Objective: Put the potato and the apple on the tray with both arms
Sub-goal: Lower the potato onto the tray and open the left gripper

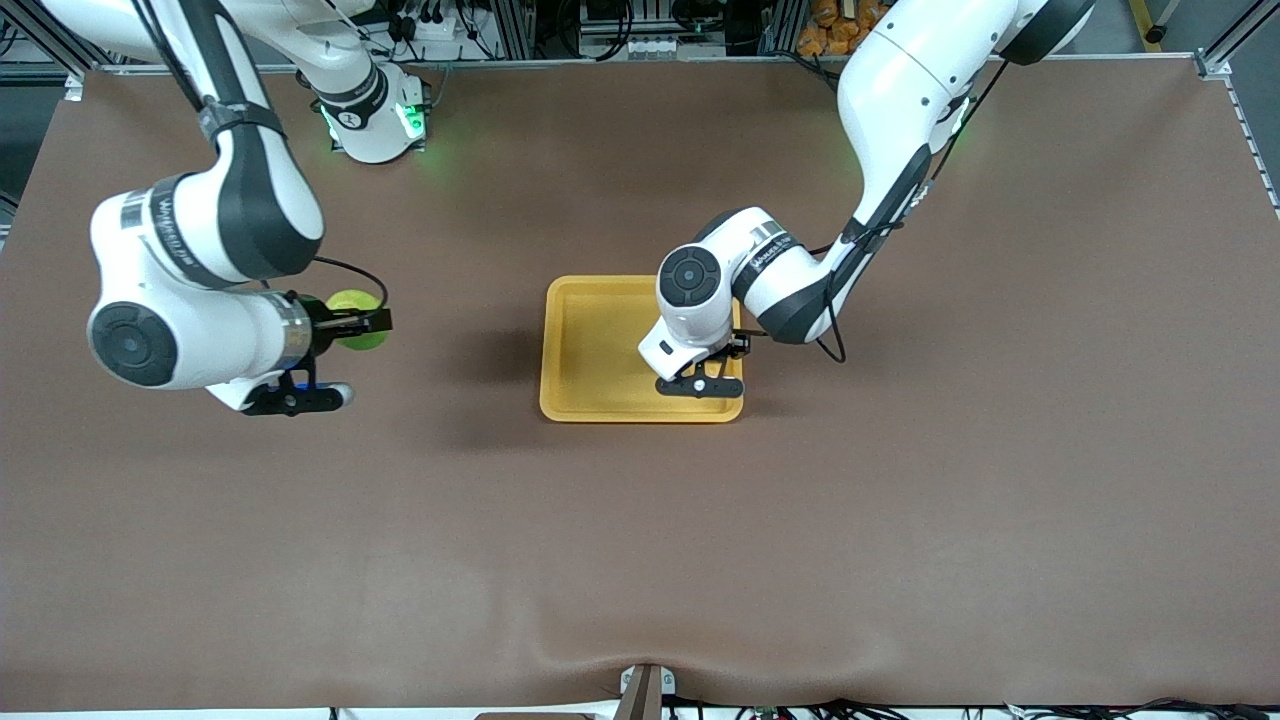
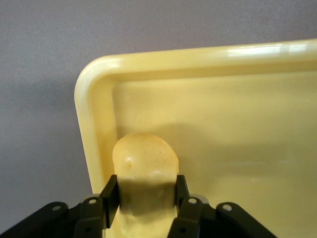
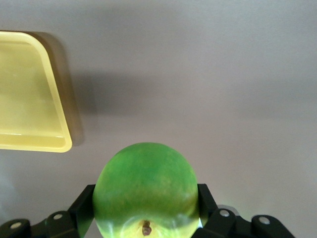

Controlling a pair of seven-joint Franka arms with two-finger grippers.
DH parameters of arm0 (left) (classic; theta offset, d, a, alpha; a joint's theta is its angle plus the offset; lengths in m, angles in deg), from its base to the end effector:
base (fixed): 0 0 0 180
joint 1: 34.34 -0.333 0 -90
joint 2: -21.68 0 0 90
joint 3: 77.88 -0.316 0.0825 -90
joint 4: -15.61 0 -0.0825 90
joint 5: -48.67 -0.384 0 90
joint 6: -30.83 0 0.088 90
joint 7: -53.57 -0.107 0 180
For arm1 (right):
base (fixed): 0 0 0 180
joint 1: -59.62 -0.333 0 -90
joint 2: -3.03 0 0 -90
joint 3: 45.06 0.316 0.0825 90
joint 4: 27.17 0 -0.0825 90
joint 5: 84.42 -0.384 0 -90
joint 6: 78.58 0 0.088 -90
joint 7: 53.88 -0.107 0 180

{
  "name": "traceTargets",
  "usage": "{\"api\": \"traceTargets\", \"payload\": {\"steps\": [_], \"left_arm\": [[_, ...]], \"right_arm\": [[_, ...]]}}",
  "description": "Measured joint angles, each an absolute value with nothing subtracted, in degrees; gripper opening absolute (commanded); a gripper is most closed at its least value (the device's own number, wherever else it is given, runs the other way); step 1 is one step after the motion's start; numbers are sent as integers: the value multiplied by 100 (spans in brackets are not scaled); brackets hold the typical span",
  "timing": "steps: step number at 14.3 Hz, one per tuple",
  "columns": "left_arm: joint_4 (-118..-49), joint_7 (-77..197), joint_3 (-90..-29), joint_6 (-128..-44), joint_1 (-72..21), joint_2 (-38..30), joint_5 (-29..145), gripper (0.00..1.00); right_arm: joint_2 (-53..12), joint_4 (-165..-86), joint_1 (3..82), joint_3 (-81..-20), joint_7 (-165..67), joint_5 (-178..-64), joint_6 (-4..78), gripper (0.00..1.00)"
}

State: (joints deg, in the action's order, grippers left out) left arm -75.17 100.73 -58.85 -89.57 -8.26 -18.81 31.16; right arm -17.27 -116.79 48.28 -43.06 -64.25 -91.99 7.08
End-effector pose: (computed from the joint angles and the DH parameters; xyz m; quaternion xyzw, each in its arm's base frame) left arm 0.5109 -0.4517 0.2266 -0.9965 0.0400 0.0374 0.0625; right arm 0.5933 0.1537 0.4150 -0.9750 -0.0165 0.2198 0.0270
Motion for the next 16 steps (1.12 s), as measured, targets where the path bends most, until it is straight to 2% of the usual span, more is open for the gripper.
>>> {"api": "traceTargets", "payload": {"steps": [2, 3, 4, 5, 9, 12, 16], "left_arm": [[-7517, 10078, -5892, -8957, -826, -1907, 3116, 27], [-7517, 10079, -5903, -8957, -826, -1922, 3116, 38], [-7517, 10079, -5914, -8957, -826, -1934, 3116, 87], [-7517, 10079, -5928, -8957, -826, -1942, 3116, 100], [-7456, 10089, -5967, -8957, -831, -1945, 3116, 100], [-7118, 10113, -5979, -8804, -925, -1845, 3116, 100], [-6834, 10100, -5963, -8139, -1494, -1167, 3230, 100]], "right_arm": [[-1739, -11715, 4636, -4305, -6717, -9327, 878, 0], [-1745, -11746, 4560, -4305, -6846, -9398, 990, 0], [-1747, -11800, 4486, -4306, -6965, -9447, 1117, 0], [-1753, -11854, 4398, -4304, -7110, -9461, 1244, 0], [-1828, -12042, 3834, -4300, -7874, -9476, 1870, 0], [-1935, -12164, 3501, -4299, -8279, -9476, 2254, 0], [-2088, -12174, 3301, -4301, -8587, -9522, 2488, 0]]}}
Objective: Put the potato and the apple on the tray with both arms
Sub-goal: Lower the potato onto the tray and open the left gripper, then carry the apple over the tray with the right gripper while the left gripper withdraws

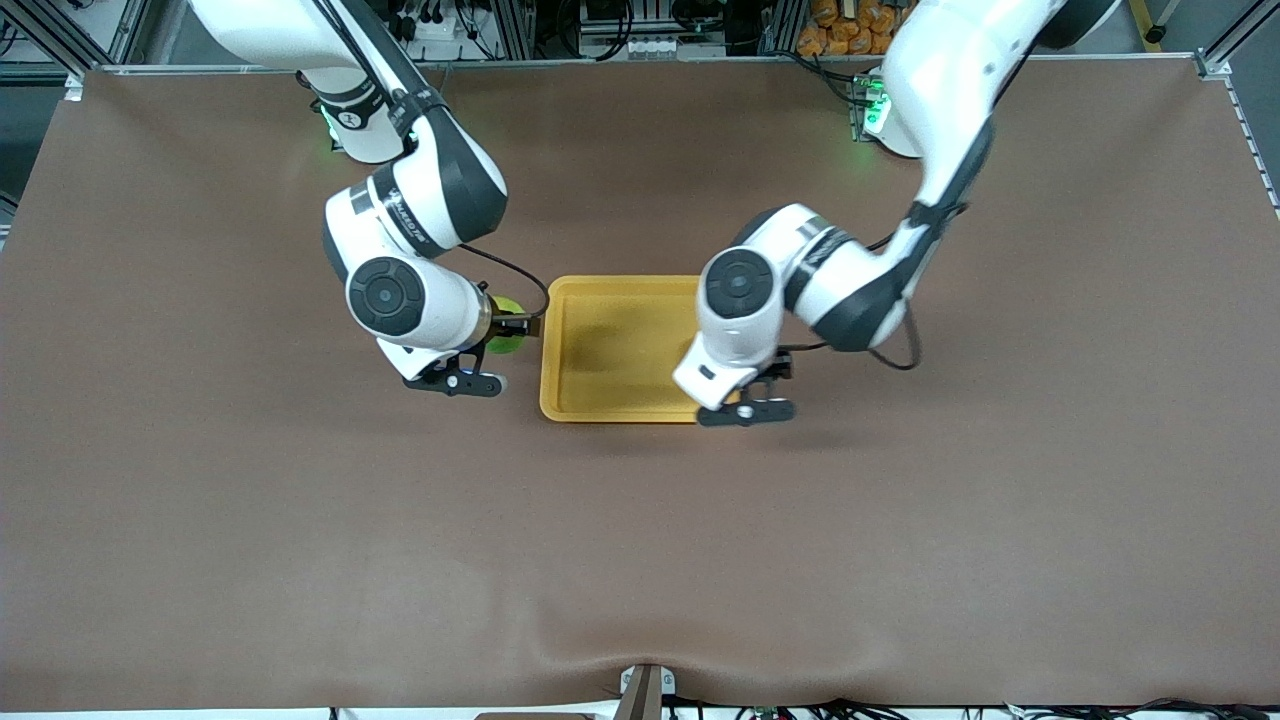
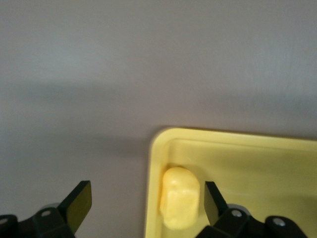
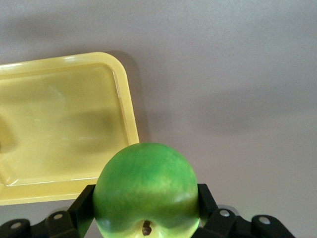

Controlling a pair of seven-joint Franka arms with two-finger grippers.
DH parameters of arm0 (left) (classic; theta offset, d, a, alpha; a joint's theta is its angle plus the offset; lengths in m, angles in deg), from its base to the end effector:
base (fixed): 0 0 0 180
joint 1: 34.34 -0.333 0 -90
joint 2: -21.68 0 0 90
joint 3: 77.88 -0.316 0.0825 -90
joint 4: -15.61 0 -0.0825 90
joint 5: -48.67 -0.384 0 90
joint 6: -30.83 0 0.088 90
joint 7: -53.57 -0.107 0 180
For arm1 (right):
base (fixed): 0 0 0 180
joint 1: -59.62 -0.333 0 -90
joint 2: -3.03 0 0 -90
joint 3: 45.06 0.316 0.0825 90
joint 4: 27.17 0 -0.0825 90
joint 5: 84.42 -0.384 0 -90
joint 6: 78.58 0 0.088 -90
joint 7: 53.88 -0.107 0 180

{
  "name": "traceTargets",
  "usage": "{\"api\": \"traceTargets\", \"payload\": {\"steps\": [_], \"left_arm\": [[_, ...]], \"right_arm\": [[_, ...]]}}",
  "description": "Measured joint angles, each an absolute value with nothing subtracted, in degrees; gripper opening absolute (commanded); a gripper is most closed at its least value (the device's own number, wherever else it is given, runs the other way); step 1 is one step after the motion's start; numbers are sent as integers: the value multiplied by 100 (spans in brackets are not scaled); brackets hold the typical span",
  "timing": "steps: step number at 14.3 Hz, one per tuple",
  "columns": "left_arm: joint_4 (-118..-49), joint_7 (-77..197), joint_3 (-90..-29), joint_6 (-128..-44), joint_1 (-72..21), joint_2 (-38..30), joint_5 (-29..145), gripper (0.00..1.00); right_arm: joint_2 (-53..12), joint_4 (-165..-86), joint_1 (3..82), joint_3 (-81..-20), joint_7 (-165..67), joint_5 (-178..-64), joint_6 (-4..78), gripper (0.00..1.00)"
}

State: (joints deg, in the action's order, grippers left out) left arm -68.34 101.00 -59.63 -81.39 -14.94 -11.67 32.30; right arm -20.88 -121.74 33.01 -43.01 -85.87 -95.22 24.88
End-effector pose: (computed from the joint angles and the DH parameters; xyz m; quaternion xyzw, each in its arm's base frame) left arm 0.5879 -0.3821 0.3497 -0.9974 -0.0493 -0.0085 0.0510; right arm 0.5537 0.3179 0.3534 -0.9849 0.0629 0.1604 0.0165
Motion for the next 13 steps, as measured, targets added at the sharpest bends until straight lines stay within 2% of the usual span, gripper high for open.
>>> {"api": "traceTargets", "payload": {"steps": [5, 13], "left_arm": [[-6827, 8720, -5959, -7353, -2589, -165, 3707, 100], [-6831, 7762, -5958, -6443, -3839, 793, 3762, 100]], "right_arm": [[-2208, -12244, 3083, -4300, -8949, -9767, 2889, 0], [-2794, -12278, 2629, -4300, -9574, -9776, 3845, 0]]}}
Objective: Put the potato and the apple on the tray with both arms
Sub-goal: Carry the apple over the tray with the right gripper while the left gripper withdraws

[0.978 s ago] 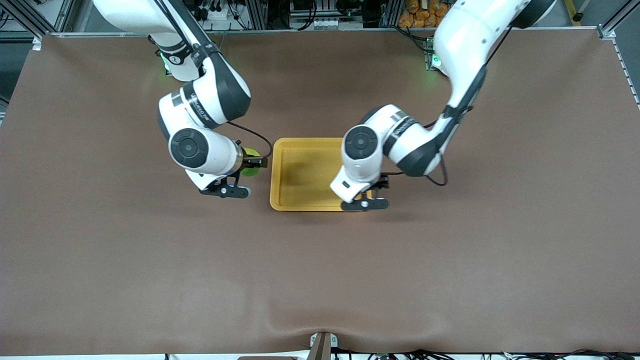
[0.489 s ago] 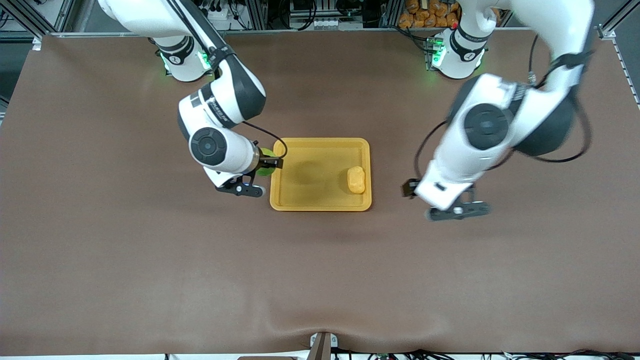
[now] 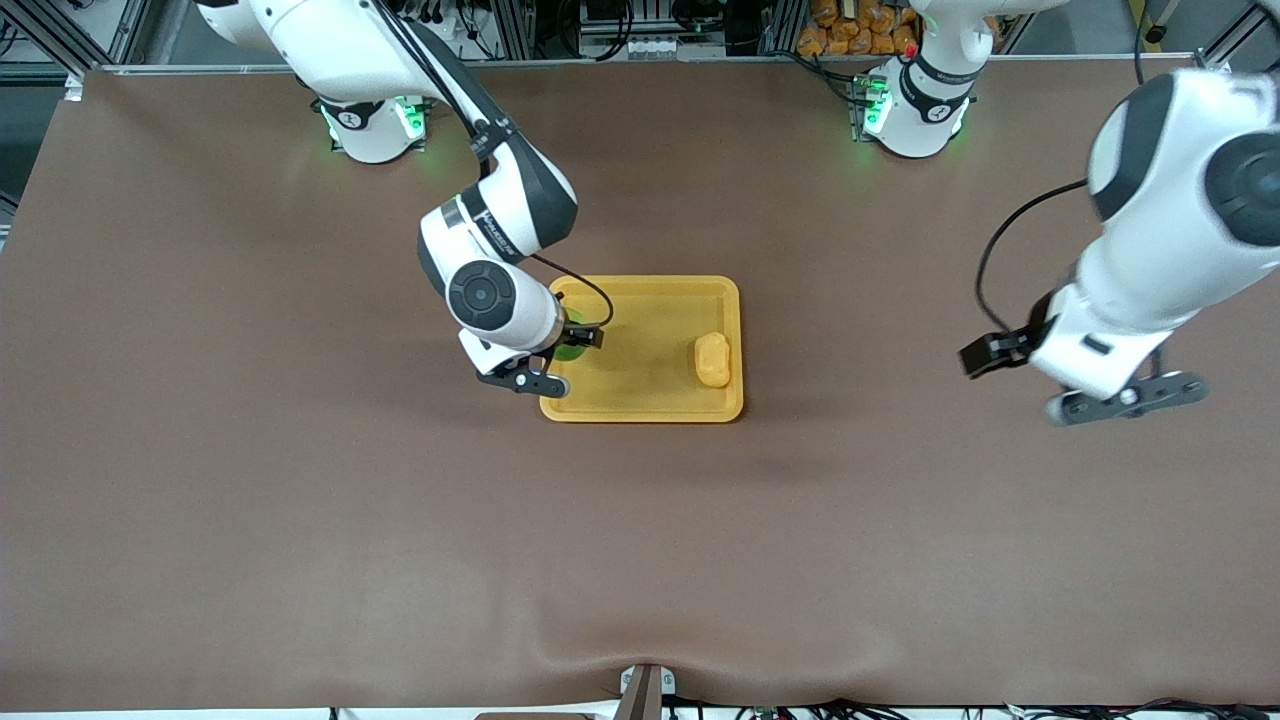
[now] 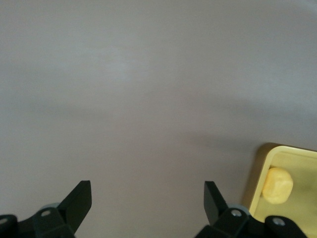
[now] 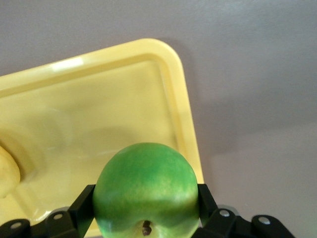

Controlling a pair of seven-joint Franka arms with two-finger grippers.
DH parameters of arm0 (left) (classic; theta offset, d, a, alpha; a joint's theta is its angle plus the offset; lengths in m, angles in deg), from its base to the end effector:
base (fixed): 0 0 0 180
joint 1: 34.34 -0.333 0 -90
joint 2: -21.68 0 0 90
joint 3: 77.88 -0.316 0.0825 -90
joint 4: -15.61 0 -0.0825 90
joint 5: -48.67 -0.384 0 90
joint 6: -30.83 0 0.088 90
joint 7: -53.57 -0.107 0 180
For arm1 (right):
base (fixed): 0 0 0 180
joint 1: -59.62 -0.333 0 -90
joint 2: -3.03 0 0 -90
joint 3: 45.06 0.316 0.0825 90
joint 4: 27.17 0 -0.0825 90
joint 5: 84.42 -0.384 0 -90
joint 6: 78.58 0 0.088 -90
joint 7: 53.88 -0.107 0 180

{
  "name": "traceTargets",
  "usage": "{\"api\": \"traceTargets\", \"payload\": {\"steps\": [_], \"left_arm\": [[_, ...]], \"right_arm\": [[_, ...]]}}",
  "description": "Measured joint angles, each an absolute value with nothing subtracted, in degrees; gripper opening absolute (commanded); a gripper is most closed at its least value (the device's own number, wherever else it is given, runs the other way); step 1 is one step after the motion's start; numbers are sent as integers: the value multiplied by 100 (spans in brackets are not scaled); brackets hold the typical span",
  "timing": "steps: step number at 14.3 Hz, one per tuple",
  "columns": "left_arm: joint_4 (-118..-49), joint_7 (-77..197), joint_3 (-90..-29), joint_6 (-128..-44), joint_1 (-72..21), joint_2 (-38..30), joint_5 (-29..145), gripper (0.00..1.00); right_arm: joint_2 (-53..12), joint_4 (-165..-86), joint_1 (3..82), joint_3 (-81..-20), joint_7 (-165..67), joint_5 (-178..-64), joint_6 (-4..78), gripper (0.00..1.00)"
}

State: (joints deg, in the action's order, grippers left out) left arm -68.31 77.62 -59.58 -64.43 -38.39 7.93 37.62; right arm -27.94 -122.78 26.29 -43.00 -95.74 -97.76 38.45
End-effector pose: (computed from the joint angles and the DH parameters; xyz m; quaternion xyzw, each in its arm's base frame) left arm 0.6183 -0.1154 0.5474 -0.9951 -0.0787 -0.0050 0.0601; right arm 0.5328 0.3912 0.2804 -0.9836 0.1187 0.1322 0.0327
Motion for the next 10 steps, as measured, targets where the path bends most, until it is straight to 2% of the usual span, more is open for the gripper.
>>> {"api": "traceTargets", "payload": {"steps": [10], "left_arm": [[-6852, 5584, -5993, -5644, -4774, 1491, 4346, 100]], "right_arm": [[-3114, -12464, 2499, -4304, -9608, -9776, 4408, 0]]}}
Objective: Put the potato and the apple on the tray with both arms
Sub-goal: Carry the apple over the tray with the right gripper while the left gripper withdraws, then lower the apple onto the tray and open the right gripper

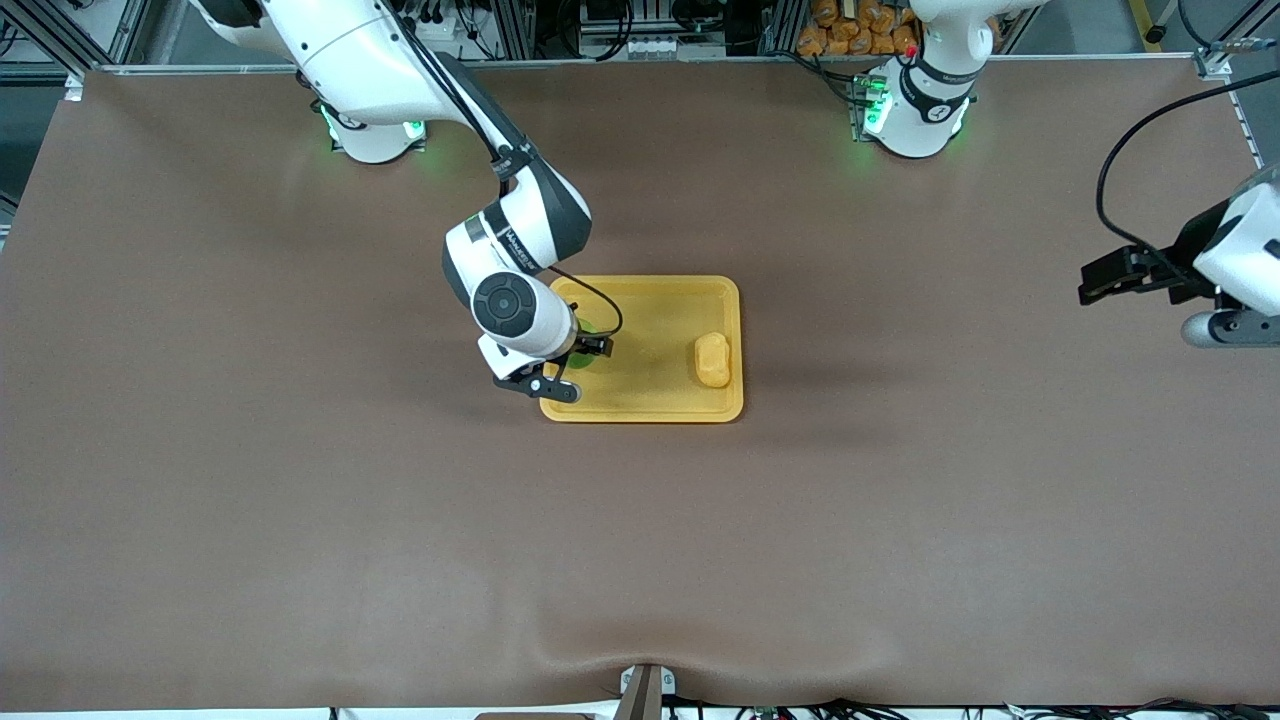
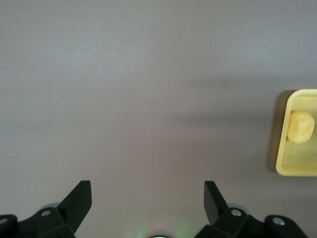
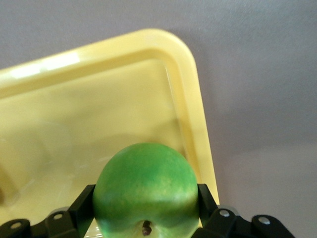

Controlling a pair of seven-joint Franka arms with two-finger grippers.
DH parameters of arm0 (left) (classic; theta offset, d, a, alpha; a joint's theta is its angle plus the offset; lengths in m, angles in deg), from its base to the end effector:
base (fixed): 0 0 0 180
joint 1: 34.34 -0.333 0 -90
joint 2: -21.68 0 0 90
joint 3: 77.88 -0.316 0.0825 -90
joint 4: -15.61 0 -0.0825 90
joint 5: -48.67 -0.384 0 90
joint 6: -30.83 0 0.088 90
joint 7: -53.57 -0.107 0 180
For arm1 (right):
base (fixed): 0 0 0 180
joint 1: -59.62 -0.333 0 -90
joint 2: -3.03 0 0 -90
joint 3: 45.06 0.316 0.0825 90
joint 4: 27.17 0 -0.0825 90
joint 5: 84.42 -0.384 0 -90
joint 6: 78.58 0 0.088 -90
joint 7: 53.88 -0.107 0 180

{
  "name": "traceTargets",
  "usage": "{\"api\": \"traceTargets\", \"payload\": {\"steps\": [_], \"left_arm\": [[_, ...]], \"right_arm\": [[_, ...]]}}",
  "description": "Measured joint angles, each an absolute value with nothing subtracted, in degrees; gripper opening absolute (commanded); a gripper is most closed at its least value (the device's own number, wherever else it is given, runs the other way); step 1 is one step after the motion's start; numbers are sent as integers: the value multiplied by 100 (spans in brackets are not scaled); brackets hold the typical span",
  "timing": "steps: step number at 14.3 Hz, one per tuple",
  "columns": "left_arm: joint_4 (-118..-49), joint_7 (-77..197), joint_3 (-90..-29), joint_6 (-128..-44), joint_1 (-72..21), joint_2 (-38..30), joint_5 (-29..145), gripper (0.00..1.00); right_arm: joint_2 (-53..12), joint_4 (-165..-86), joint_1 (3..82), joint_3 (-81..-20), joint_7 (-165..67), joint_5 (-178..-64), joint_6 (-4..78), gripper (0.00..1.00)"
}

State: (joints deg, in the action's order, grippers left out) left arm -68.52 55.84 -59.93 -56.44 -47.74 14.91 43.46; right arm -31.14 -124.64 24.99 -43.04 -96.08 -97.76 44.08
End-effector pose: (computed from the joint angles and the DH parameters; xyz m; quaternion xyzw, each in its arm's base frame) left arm 0.5837 -0.0252 0.6044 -0.9990 0.0185 0.0272 0.0289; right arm 0.5238 0.3993 0.2365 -0.9844 0.1202 0.1254 0.0297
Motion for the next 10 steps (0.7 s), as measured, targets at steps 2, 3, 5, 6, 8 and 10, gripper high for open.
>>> {"api": "traceTargets", "payload": {"steps": [2, 3, 5, 6, 8, 10], "left_arm": [[-6859, 5554, -5988, -5598, -4758, 1570, 4354, 100], [-6868, 5554, -5994, -5586, -4717, 1618, 4359, 100], [-6921, 5554, -6244, -5562, -4415, 1733, 4360, 100], [-6959, 5549, -6547, -5556, -4133, 1793, 4360, 100], [-7080, 5525, -7008, -5556, -3707, 1917, 4362, 100], [-7188, 5526, -7122, -5556, -3546, 2024, 4368, 100]], "right_arm": [[-3155, -12484, 2478, -4304, -9608, -9776, 4460, 0], [-3171, -12499, 2477, -4306, -9608, -9776, 4478, 0], [-3198, -12538, 2476, -4314, -9608, -9776, 4492, 0], [-3216, -12554, 2476, -4318, -9608, -9776, 4507, 0], [-3240, -12576, 2469, -4318, -9608, -9776, 4580, 0], [-3279, -12582, 2459, -4317, -9634, -9776, 4619, 29]]}}
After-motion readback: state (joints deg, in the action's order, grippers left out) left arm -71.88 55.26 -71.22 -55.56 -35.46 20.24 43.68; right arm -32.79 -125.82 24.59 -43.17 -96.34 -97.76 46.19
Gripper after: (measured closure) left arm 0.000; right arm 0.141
